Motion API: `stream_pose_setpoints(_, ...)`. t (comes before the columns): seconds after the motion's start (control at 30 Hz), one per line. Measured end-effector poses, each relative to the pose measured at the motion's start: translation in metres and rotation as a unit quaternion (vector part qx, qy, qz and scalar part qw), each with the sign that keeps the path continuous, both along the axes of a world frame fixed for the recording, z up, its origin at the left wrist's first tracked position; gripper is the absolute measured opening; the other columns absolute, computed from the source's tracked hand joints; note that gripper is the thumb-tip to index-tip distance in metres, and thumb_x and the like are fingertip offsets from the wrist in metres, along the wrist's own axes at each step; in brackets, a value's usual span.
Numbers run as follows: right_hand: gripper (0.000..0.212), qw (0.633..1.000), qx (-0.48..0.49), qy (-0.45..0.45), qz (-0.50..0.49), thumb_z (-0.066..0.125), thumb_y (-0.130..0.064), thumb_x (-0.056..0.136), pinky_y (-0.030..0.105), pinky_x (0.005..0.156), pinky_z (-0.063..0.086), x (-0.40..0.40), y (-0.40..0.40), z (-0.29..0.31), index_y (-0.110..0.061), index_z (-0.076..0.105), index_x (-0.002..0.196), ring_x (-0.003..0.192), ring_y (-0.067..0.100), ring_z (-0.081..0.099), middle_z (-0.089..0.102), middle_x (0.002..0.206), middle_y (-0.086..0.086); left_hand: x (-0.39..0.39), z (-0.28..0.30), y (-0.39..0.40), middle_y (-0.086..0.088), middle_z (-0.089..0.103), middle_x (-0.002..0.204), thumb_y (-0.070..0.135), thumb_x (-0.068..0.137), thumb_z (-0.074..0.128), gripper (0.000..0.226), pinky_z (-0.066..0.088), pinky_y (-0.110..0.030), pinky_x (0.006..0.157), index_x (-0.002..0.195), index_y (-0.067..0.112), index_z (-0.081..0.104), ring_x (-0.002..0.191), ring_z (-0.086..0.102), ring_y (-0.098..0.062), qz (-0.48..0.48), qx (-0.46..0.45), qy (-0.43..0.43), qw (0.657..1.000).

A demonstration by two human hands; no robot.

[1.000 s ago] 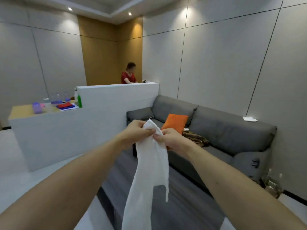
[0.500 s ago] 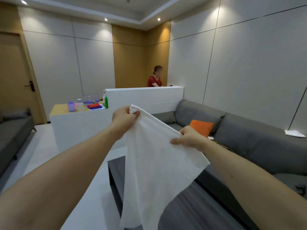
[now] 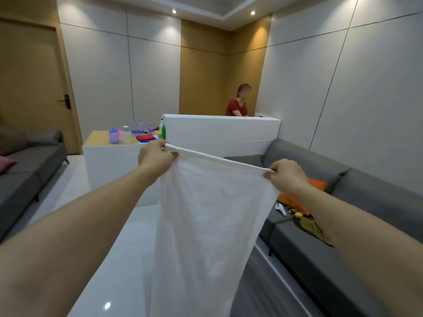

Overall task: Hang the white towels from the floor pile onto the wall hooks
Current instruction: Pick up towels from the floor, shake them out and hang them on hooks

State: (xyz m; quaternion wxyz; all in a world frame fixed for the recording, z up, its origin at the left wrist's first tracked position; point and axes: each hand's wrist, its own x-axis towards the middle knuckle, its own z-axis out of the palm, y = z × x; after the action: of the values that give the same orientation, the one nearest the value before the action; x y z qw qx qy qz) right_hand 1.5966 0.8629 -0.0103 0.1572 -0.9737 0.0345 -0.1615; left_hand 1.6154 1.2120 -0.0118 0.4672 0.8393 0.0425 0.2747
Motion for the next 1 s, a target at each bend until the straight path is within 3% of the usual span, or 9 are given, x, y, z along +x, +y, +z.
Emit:
stream_pose_setpoints(0.17,0.015,0.999,0.018,-0.038,0.018,0.060,-0.023,0.090,0.032,0.065,0.047,0.089,0.023,0.011,-0.019,0.068,0.077,0.080,0.030,0.058,0.065,0.081,0.007,0.068,0.011,0.022,0.002,0.065,0.084,0.030,0.074,0.073,0.011,0.044,-0.028,0.067,0.082,0.026,0.067,0.082,0.058,-0.023,0.043,0.035,0.012,0.998)
stream_pose_setpoints(0.3,0.027,0.994,0.036,-0.095,0.034,0.056,-0.012,0.091,0.027,0.059,0.033,0.134,0.030,0.023,-0.021,0.056,0.066,0.075,0.028,0.053,0.059,0.073,0.005,0.103,0.026,0.028,0.011,0.061,0.073,0.028,0.074,0.073,0.011,0.043,-0.027,0.065,0.075,0.029,0.062,0.078,0.057,-0.019,0.045,0.023,-0.003,0.999)
stream_pose_setpoints(0.5,0.016,0.982,0.064,-0.168,0.059,0.057,-0.009,0.091,0.024,0.060,0.030,0.165,0.019,0.018,-0.012,0.071,0.083,0.073,0.018,0.047,0.063,0.078,0.002,0.124,0.031,0.019,0.003,0.060,0.079,0.027,0.075,0.073,0.011,0.039,-0.028,0.066,0.084,0.022,0.069,0.082,0.049,-0.019,0.075,0.069,-0.011,0.995)
stream_pose_setpoints(0.63,0.013,0.984,0.056,-0.152,0.071,0.060,-0.009,0.087,0.029,0.065,0.036,0.163,-0.003,-0.014,-0.011,0.073,0.086,0.083,0.031,0.061,0.071,0.086,0.011,0.112,0.007,0.000,0.002,0.062,0.079,0.028,0.075,0.076,0.011,0.040,-0.027,0.067,0.081,0.022,0.069,0.080,0.054,-0.021,0.086,0.081,0.020,0.993)
stream_pose_setpoints(0.77,0.018,0.985,0.088,-0.114,0.099,0.060,-0.005,0.086,0.024,0.069,0.034,0.137,-0.036,-0.069,-0.012,0.075,0.093,0.090,0.027,0.064,0.074,0.093,0.008,0.080,-0.037,-0.031,-0.001,0.067,0.081,0.029,0.076,0.076,0.010,0.047,-0.029,0.070,0.078,0.022,0.068,0.083,0.060,-0.023,0.092,0.099,0.083,0.987)
stream_pose_setpoints(0.9,0.020,0.983,0.111,-0.068,0.132,0.060,-0.001,0.084,0.021,0.064,0.029,0.103,-0.076,-0.130,-0.011,0.076,0.091,0.088,0.029,0.064,0.074,0.090,0.010,0.031,-0.090,-0.073,0.002,0.064,0.076,0.026,0.076,0.074,0.010,0.040,-0.025,0.057,0.072,0.023,0.065,0.077,0.059,-0.021,0.110,0.100,0.136,0.979)
stream_pose_setpoints(1.0,0.020,0.983,0.119,-0.006,0.141,0.059,-0.004,0.086,0.025,0.068,0.037,0.069,-0.111,-0.178,-0.013,0.075,0.092,0.086,0.027,0.064,0.073,0.091,0.009,-0.014,-0.136,-0.110,0.005,0.062,0.076,0.024,0.075,0.072,0.011,0.038,-0.024,0.054,0.070,0.024,0.063,0.073,0.059,-0.017,0.124,0.098,0.189,0.969)
